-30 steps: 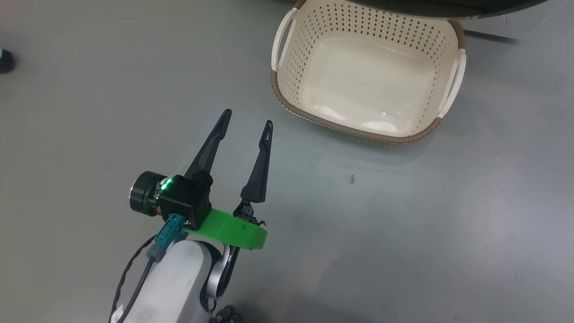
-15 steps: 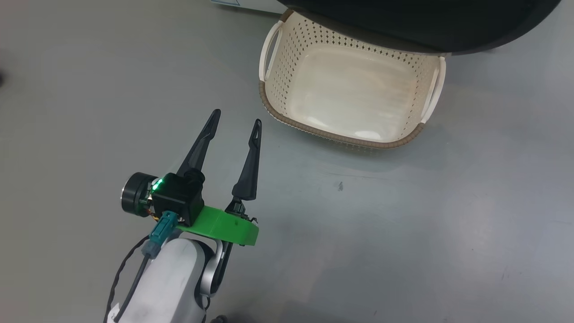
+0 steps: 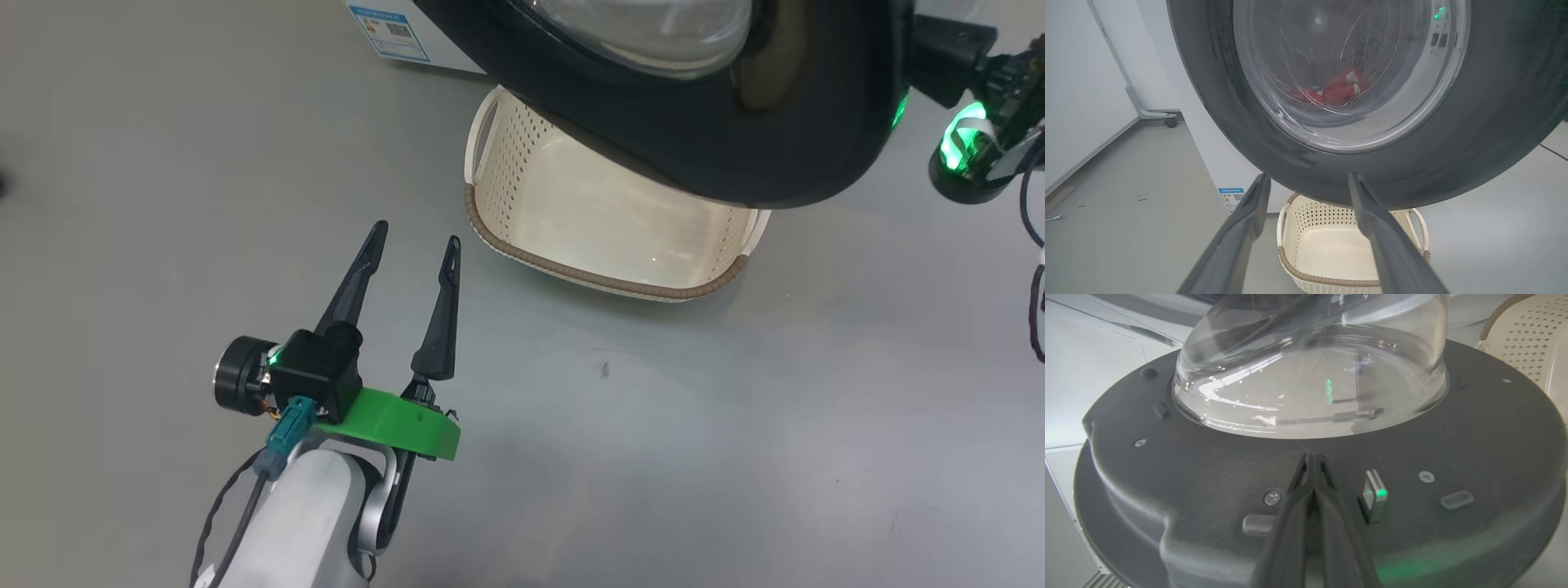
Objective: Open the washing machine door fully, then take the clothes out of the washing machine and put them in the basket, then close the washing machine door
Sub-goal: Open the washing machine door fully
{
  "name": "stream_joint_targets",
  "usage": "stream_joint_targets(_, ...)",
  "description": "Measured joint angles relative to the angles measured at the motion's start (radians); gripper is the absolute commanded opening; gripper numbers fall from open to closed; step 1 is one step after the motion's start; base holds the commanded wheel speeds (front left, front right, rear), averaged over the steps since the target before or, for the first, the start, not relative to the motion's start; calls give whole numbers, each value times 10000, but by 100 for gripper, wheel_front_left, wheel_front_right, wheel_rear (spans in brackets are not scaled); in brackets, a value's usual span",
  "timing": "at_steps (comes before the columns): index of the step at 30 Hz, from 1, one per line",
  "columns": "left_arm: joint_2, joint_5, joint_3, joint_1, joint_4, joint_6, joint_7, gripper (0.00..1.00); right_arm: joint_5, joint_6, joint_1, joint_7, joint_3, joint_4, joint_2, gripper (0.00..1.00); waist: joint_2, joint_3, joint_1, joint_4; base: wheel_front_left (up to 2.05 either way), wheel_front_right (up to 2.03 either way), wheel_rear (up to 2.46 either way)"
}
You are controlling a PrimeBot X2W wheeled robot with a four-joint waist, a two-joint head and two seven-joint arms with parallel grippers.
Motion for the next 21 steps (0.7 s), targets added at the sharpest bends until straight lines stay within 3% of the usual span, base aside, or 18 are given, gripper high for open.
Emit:
stream_joint_targets(10, 0, -2, -159, 395, 176, 0, 0, 100, 12, 125, 935, 123, 240, -150, 295, 0, 0, -641, 0, 48, 0, 0, 0)
stream_joint_targets(21, 4, -2, 50, 886, 297, 0, 0, 100, 186, 232, 1987, 205, 604, -345, 1058, 0, 0, -1276, 0, 356, 0, 0, 0)
